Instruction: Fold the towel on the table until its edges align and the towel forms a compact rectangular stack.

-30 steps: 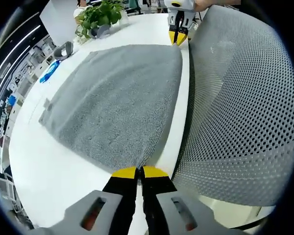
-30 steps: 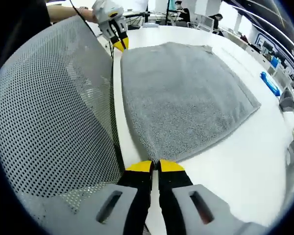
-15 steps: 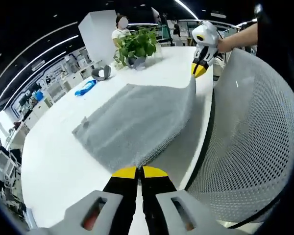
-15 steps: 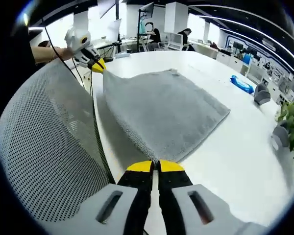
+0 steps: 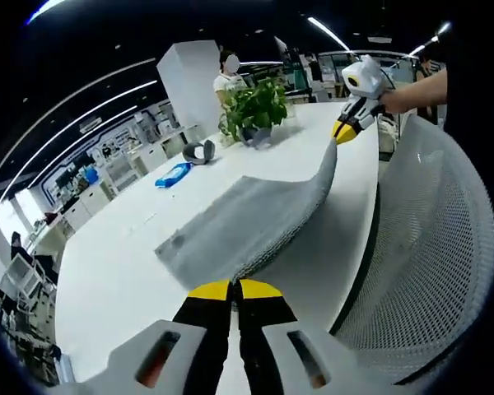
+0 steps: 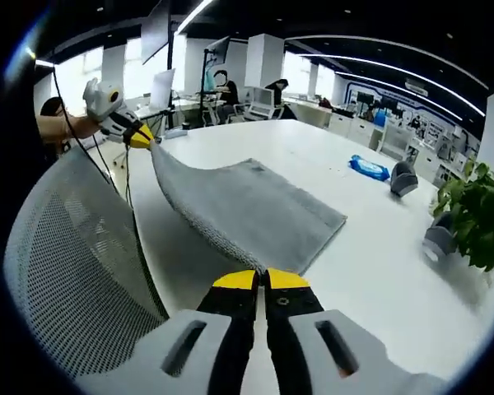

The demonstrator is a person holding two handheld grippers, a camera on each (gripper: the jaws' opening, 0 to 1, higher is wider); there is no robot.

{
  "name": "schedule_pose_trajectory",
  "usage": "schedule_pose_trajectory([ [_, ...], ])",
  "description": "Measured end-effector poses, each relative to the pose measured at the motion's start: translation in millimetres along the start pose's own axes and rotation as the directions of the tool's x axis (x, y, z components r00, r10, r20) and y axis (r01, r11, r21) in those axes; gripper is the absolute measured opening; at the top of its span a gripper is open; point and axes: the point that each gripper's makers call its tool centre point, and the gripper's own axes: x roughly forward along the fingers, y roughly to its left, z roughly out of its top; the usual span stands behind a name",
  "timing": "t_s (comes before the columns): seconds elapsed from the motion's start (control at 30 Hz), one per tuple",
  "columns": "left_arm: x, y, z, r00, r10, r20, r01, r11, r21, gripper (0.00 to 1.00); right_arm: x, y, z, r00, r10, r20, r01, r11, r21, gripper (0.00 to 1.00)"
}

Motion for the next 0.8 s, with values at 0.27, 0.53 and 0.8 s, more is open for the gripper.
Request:
schedule_pose_trajectory([
  [0.27, -10, 2.6, 13.9, 0.998, 0.036, 0.045, -0.034, 0.998, -0.044, 0.02, -11, -5, 13.3, 0.997, -0.058, 0.058, 0.056, 0.998, 0.039, 0.0],
  [0.53, -23, 4.8, 33.0, 0.992, 0.078, 0.1, -0.07, 0.994, -0.081, 0.02, -22, -2, 27.9, 0.988, -0.117, 0.103, 0.109, 0.991, 0.077, 0.0],
  [0.8, -34, 5.6, 34.5, 0.986, 0.113, 0.126, -0.097, 0.987, -0.129, 0.02, -35, -3, 35.0, 0.981, -0.142, 0.133, 0.128, 0.986, 0.107, 0.0],
])
